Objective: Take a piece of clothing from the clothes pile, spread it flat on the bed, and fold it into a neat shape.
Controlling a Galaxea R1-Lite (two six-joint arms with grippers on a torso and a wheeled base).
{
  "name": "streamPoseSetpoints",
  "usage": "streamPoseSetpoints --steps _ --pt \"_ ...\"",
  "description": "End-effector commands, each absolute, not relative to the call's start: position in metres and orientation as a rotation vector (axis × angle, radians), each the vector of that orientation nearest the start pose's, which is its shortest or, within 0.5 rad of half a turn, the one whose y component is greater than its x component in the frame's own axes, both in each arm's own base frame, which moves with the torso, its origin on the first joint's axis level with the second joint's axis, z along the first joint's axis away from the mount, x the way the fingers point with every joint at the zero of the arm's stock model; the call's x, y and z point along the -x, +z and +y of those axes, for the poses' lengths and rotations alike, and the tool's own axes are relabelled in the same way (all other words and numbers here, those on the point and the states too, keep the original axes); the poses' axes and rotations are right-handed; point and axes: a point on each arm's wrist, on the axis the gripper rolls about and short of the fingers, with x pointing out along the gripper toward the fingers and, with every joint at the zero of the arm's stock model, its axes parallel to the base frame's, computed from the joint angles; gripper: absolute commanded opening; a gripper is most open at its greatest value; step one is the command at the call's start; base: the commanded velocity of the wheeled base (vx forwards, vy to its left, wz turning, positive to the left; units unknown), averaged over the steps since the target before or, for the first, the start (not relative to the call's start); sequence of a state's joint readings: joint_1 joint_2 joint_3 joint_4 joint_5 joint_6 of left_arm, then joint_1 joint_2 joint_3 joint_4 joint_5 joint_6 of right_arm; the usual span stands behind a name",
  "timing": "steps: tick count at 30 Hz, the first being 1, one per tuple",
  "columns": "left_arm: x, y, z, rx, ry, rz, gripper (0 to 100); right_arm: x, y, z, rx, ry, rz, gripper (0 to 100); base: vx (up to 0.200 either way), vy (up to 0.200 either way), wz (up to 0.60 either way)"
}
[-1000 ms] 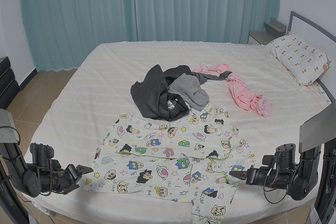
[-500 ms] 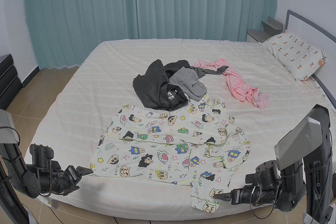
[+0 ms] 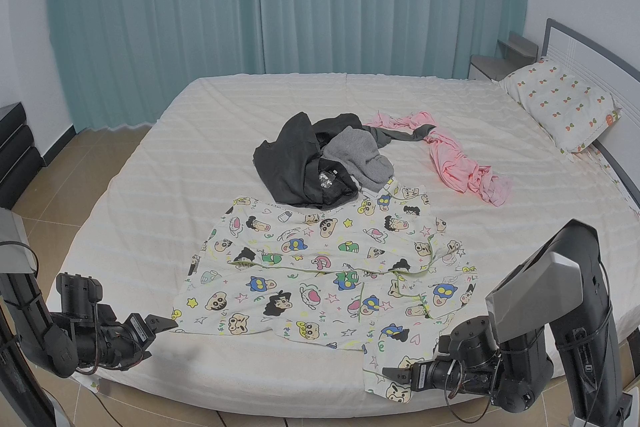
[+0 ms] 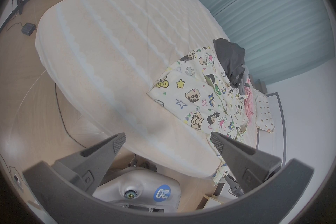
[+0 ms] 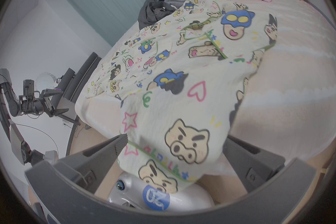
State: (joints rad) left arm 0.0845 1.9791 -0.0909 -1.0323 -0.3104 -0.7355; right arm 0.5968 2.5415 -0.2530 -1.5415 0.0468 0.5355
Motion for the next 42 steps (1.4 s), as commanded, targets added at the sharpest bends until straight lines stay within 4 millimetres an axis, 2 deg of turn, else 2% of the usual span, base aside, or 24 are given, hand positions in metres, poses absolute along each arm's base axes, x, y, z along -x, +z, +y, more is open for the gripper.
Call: streamPoseSetpoints --steps 1,2,7,13,18,23,27,33,40,41,42 --pt "-0.203 0.009 0.011 0.855 0.108 0.879 100 -0.224 -0.085 0.154 -0.279 0.39 0.873 100 0.0 0.0 0.0" --pt "-0.203 0.009 0.011 0.855 0.108 0.879 100 -0.225 -0.086 0.154 -0.28 0.387 0.876 0 0.0 0.0 0.0" --pt "-0.204 0.008 0.008 0.851 0.101 0.889 100 -0.226 -0.086 0.154 -0.273 0.38 0.875 0 0.0 0.0 0.0" --pt "-0.204 0.006 0.002 0.798 0.128 0.888 100 -0.222 -0.085 0.142 -0.238 0.331 0.864 0 0.0 0.0 0.0" --pt "-0.208 -0.004 -0.015 0.697 0.187 0.914 100 -0.211 -0.075 0.117 -0.276 0.314 0.906 0 0.0 0.0 0.0" --pt "-0.215 -0.012 -0.017 0.676 0.219 0.919 100 -0.204 -0.061 0.102 -0.352 0.394 0.957 0 0.0 0.0 0.0" --pt "-0.221 -0.016 -0.017 0.67 0.226 0.913 100 -0.203 -0.06 0.091 -0.325 0.387 0.962 0 0.0 0.0 0.0" --pt "-0.235 -0.026 -0.016 0.637 0.294 0.89 100 -0.204 -0.064 0.09 -0.321 0.395 0.972 0 0.0 0.0 0.0" --pt "-0.24 -0.029 -0.016 0.639 0.302 0.886 100 -0.195 -0.066 0.107 -0.279 0.456 0.995 0 0.0 0.0 0.0" --pt "-0.24 -0.029 -0.016 0.64 0.301 0.886 100 -0.194 -0.068 0.109 -0.273 0.466 1.0 100 0.0 0.0 0.0" --pt "-0.24 -0.029 -0.016 0.64 0.301 0.886 100 -0.192 -0.069 0.11 -0.268 0.469 1.007 100 0.0 0.0 0.0"
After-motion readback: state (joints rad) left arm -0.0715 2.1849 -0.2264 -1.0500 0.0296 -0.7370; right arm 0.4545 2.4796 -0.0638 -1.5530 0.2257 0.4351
